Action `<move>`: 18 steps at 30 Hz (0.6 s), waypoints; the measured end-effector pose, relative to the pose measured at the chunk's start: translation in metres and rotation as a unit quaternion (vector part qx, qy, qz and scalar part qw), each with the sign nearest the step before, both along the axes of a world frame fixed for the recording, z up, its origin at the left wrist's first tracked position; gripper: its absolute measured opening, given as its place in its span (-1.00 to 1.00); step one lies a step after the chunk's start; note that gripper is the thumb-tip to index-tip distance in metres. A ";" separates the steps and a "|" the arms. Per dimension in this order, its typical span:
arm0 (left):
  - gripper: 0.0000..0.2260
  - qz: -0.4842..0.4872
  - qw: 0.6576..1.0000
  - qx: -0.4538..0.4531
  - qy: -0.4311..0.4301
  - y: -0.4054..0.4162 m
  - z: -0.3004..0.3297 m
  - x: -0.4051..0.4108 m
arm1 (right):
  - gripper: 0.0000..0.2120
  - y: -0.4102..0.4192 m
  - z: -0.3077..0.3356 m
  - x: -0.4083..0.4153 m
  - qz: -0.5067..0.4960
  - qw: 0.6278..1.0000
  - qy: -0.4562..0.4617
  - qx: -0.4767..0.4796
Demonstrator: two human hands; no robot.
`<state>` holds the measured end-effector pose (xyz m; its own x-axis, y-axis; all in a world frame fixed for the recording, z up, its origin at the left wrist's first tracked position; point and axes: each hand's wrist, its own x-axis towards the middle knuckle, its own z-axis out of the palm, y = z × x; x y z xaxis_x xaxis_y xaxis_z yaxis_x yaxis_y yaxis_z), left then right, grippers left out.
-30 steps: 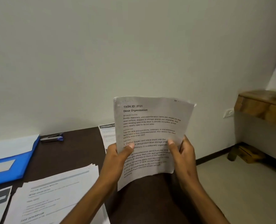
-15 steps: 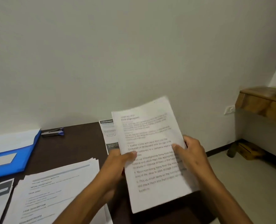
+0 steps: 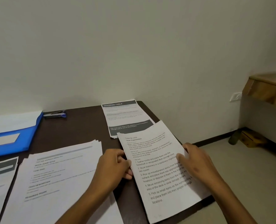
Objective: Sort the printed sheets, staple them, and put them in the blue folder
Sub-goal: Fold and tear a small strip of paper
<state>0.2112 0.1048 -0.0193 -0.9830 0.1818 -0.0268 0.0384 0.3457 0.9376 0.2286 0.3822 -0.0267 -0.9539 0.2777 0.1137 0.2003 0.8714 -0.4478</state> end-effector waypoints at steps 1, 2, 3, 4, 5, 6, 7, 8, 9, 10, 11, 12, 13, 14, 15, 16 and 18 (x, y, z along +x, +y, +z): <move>-0.73 0.001 1.000 -0.016 0.007 0.000 -0.001 0.000 | -0.80 0.001 0.000 0.000 0.001 1.000 0.003 0.003; -0.72 0.000 0.999 -0.031 0.010 0.000 -0.002 0.000 | -0.75 0.002 0.000 0.000 0.003 1.000 0.008 0.003; -0.72 -0.001 0.999 -0.044 0.013 0.000 -0.003 0.000 | -0.74 0.003 -0.001 0.000 0.004 1.000 0.010 0.005; -0.72 -0.002 0.998 -0.054 0.016 0.000 -0.003 0.001 | -0.75 0.004 -0.001 0.000 0.006 1.000 0.012 0.008; -0.71 -0.001 0.998 -0.064 0.022 0.001 -0.004 0.002 | -0.78 0.004 -0.002 -0.001 0.008 1.000 0.010 0.011; -0.70 0.000 0.997 -0.074 0.029 0.000 -0.005 0.002 | -0.80 0.005 -0.003 -0.001 0.010 1.000 0.012 0.012; -0.71 0.001 0.996 -0.084 0.033 0.000 -0.006 0.003 | -0.82 0.006 -0.004 -0.002 0.011 1.000 0.014 0.014; -0.73 0.002 0.995 -0.092 0.035 0.000 -0.006 0.004 | -0.85 0.006 -0.005 -0.002 0.011 1.000 0.020 0.017; -0.76 0.002 0.994 -0.099 0.036 0.000 -0.006 0.005 | -0.87 0.007 -0.005 -0.002 0.009 0.999 0.024 0.020; -0.77 0.002 0.994 -0.104 0.037 0.000 -0.006 0.005 | -0.89 0.007 -0.005 -0.002 0.009 0.999 0.026 0.020; -0.76 0.002 0.993 -0.108 0.037 0.000 -0.006 0.005 | -0.89 0.007 -0.005 -0.002 0.008 0.999 0.026 0.017; -0.76 0.002 0.993 -0.112 0.037 0.000 -0.006 0.005 | -0.89 0.007 -0.006 -0.002 0.008 0.999 0.027 0.014; -0.76 0.003 0.993 -0.116 0.036 0.000 -0.007 0.005 | -0.88 0.007 -0.006 -0.001 0.008 0.999 0.031 0.012; -0.76 0.005 0.992 -0.119 0.034 0.000 -0.007 0.004 | -0.88 0.008 -0.007 -0.002 0.008 0.999 0.037 0.012; -0.77 0.007 0.992 -0.121 0.031 0.000 -0.008 0.003 | -0.88 0.008 -0.007 -0.002 0.008 0.999 0.041 0.013; -0.77 0.010 0.992 -0.123 0.030 0.000 -0.009 0.003 | -0.87 0.009 -0.007 -0.002 0.008 0.999 0.044 0.016; -0.79 0.015 0.992 -0.122 0.030 0.001 -0.009 0.002 | -0.89 0.009 -0.006 -0.003 0.008 0.999 0.048 0.019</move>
<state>0.2131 0.1055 -0.0288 -0.9891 0.1467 -0.0080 0.0769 0.5634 0.8226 0.2256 0.3913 -0.0332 -0.9426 0.2556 0.2148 0.1436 0.8913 -0.4302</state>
